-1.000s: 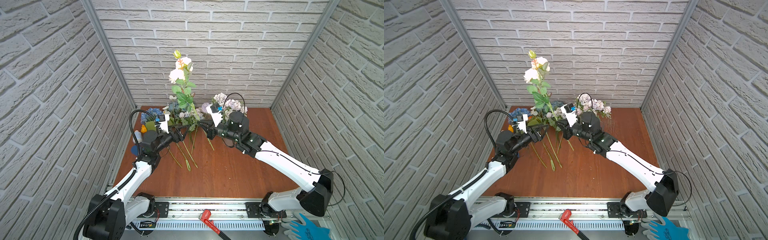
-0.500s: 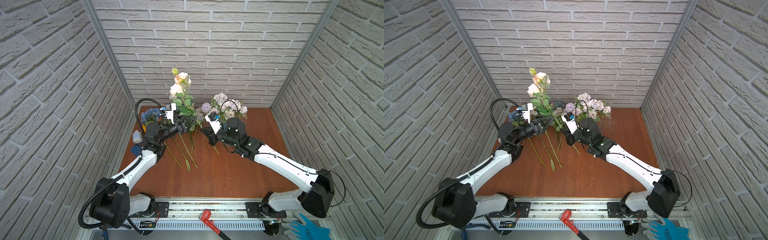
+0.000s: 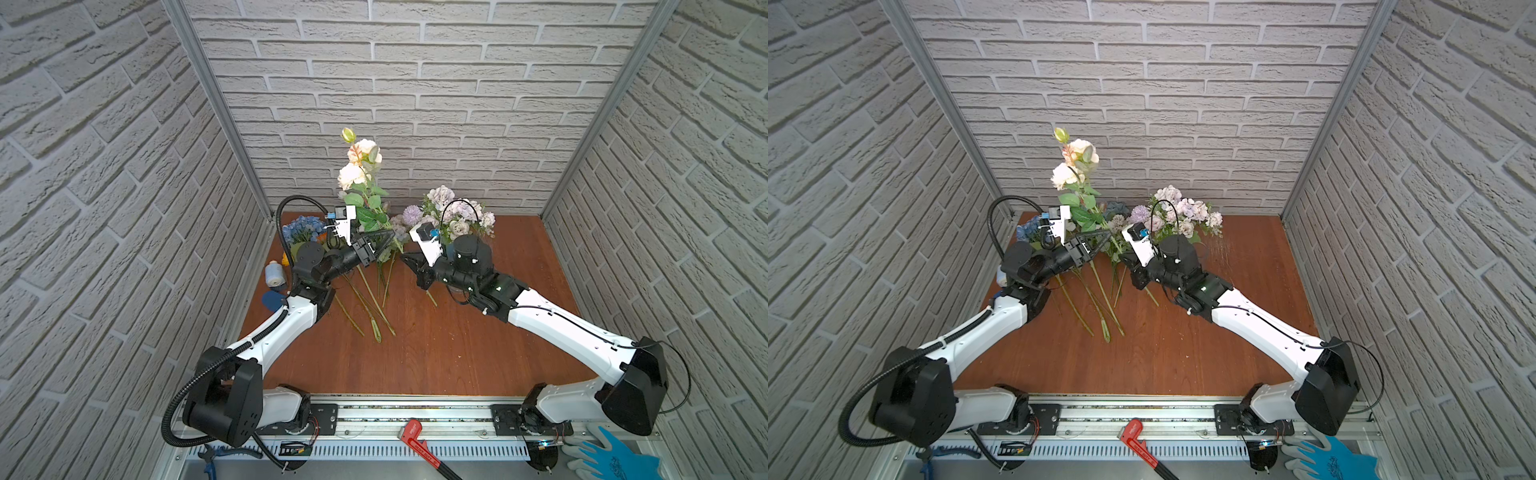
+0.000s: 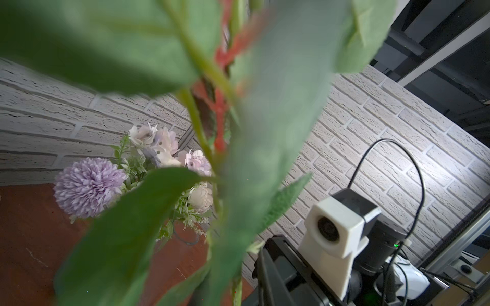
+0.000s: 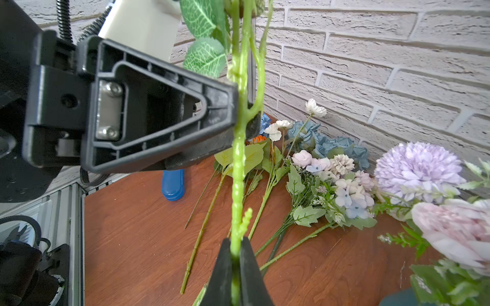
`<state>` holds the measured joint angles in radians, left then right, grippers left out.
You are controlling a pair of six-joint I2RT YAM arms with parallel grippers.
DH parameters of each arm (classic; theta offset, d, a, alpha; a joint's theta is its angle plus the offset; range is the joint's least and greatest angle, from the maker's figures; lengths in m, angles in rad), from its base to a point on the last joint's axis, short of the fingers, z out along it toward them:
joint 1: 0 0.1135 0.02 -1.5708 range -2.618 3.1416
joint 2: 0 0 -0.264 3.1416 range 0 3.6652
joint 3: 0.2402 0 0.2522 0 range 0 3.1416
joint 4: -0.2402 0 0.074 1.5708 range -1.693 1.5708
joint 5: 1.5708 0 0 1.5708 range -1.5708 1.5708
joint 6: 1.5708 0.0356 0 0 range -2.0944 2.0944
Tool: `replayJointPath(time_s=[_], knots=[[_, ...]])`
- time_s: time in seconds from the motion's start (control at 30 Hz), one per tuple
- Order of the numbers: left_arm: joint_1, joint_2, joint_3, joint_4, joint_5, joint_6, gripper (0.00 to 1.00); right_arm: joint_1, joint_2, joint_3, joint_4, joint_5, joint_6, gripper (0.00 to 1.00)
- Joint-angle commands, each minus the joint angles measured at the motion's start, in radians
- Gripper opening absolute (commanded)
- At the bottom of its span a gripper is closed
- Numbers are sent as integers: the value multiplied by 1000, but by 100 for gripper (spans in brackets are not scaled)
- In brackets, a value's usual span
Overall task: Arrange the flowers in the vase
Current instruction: 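Close the left gripper on the rose stem while the right gripper holds it, then open the right gripper and draw it back while the left gripper lifts the rose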
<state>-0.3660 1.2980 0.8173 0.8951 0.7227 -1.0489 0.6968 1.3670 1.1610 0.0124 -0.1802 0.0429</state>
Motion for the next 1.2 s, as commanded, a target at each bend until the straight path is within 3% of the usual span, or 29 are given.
replayJointPath(time_s=[0.0, 0.17, 0.33, 0.6, 0.7, 0.87, 1.17], knots=[[-10, -5, 32, 46, 4, 19, 19, 1, 0, -10, 48, 5, -21, 6], [-16, 1, 35, 16, -4, 34, 18, 11, 7, -9, 39, 4, -43, 6], [-17, 1, 34, 5, -13, 42, 0, 13, 14, -9, 23, 16, -57, 6], [-29, -8, 19, -17, -69, 69, 0, 13, 14, -11, 7, 29, -71, 7], [-39, -21, 4, -34, -132, 97, 0, 10, 5, 3, -40, 89, -19, 45], [-96, -56, -27, -79, -286, 213, 0, -27, -69, -44, -67, 162, -7, 67], [-341, -51, -40, -94, -621, 504, 0, -217, -252, -138, -149, 238, 112, 71]])
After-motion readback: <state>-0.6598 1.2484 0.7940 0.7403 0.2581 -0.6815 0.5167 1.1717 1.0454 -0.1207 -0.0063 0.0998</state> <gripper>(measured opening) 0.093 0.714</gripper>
